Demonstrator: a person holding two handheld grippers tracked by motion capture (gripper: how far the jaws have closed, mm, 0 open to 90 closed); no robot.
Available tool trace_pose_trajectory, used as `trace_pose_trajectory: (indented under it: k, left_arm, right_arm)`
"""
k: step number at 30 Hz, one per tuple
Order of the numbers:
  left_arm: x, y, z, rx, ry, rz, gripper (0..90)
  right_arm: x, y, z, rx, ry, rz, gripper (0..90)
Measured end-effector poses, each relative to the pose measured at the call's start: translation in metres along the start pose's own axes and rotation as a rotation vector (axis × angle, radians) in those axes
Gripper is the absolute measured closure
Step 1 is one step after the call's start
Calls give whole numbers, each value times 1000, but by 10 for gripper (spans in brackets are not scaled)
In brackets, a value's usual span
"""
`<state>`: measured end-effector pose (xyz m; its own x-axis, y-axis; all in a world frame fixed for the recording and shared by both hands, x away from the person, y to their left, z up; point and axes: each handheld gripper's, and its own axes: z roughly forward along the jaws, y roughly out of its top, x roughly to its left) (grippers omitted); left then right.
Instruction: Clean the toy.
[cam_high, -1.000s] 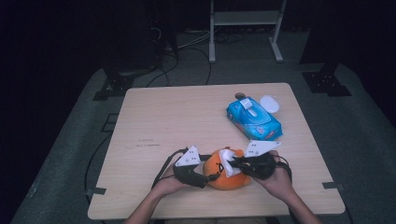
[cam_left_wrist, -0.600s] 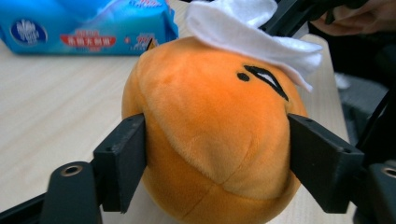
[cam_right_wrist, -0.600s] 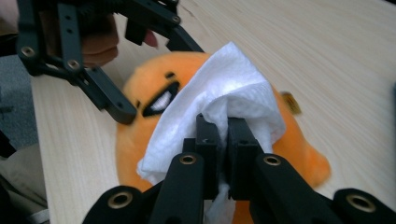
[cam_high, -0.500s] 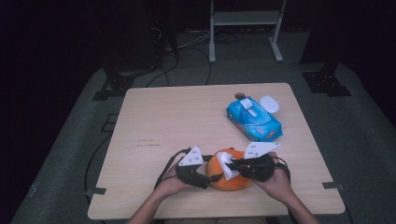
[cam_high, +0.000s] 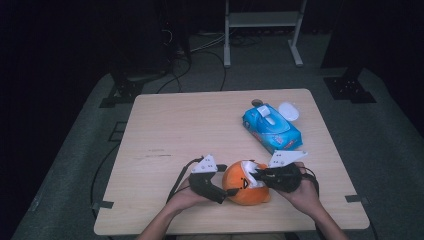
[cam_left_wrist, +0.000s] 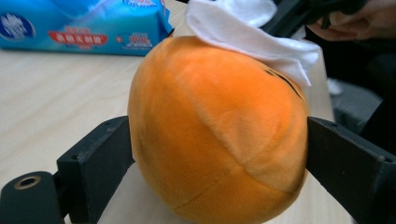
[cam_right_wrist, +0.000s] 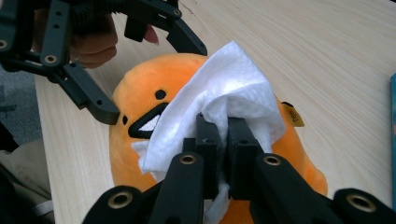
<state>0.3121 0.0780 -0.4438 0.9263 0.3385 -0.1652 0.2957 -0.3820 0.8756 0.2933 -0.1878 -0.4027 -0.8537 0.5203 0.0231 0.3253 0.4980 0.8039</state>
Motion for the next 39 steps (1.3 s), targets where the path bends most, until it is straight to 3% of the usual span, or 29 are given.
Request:
trace_pose_trajectory:
  k: [2,5,8,9,10,12,13,16,19,21,22,23,25,27,30,31,34,35,36,39]
  left_arm:
    - [-1,0,0,-3,-15,2,130]
    - [-7,2,-2,9,12,91,266]
    - [-14,4,-2,12,17,155,295]
    - [-14,4,-2,12,17,155,299]
    - [-16,5,-2,17,21,189,300]
    - [-16,4,-3,13,20,193,302]
    - [-15,3,-3,12,13,193,305]
    - [-11,2,-3,8,9,162,290]
    - [-6,1,-1,6,-2,102,210]
    - [-6,1,-1,3,-12,82,155]
    - [-5,1,1,0,-30,42,125]
    - [-5,1,1,0,-30,42,110]
    - [-3,0,3,-11,-49,-29,105]
    - [-3,0,3,-10,-53,-37,153]
    - [-10,2,2,-17,-22,41,245]
    - [-10,2,2,-17,-22,41,258]
    - [-21,5,2,-8,8,151,287]
    - [-21,5,2,-8,8,151,291]
    - [-24,7,2,-1,21,185,295]
    - [-24,6,3,-6,17,200,303]
  right_arm:
    - [1,0,0,3,-1,-3,846]
    - [9,5,-1,4,-1,-28,847]
    - [19,12,0,-26,37,-50,847]
    - [19,12,0,-26,37,-50,847]
    - [24,18,1,-34,37,-77,847]
    - [24,20,0,-39,34,-79,847]
    - [18,20,-2,-44,5,-72,846]
    - [4,13,-5,-27,-43,-44,847]
    - [-6,2,-4,-3,-30,1,846]
    - [-6,-1,-4,-1,-23,9,846]
    - [-5,-2,-4,-4,-16,11,846]
    - [-5,-2,-4,-4,-16,11,846]
    - [1,-1,-4,-2,6,5,847]
    - [3,-1,-3,-2,13,-2,847]
    - [16,7,-1,-2,35,-35,848]
    - [16,7,-1,-2,35,-35,848]
    - [29,17,3,-28,62,-68,848]
    - [29,17,3,-28,62,-68,848]
    - [30,21,3,-33,50,-84,848]
    - [26,21,-1,-38,29,-82,848]
